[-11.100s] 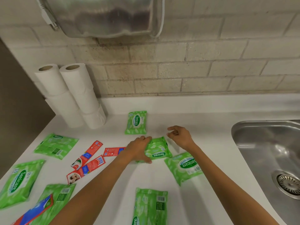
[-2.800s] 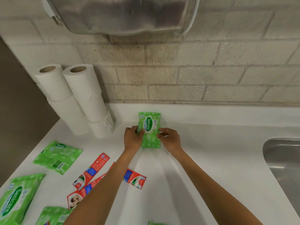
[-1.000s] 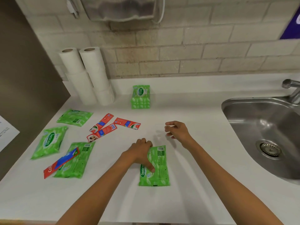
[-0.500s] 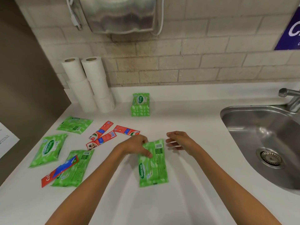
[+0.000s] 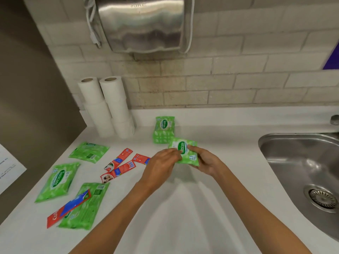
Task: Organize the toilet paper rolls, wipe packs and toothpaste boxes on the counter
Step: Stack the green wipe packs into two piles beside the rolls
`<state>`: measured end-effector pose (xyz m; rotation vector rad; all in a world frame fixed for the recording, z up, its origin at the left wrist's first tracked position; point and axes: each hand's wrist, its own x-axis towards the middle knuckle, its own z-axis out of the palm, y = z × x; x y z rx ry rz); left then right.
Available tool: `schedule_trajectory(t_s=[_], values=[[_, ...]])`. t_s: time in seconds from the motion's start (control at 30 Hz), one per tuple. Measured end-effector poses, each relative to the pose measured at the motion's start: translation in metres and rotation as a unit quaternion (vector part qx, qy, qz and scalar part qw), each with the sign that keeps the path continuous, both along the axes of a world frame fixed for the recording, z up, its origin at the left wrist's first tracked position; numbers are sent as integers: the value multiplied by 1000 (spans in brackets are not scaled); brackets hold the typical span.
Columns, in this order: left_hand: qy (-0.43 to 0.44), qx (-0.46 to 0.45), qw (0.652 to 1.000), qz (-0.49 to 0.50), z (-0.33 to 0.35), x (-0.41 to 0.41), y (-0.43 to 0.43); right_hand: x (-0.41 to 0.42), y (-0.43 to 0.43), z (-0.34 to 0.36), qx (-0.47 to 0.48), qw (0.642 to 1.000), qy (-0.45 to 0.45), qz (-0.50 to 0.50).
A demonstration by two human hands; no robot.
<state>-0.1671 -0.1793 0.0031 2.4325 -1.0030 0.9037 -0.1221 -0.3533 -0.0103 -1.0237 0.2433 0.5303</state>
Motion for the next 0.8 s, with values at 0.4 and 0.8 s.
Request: schedule_trajectory(t_s=[0.4,0.8], values=[[393,-476,781,90,-36,17,-5,26,-11,-9,-21,997,-34,-63],[606,-623,492,55,-36,60,-24,28,-34,-26,14,998,-37,-51]])
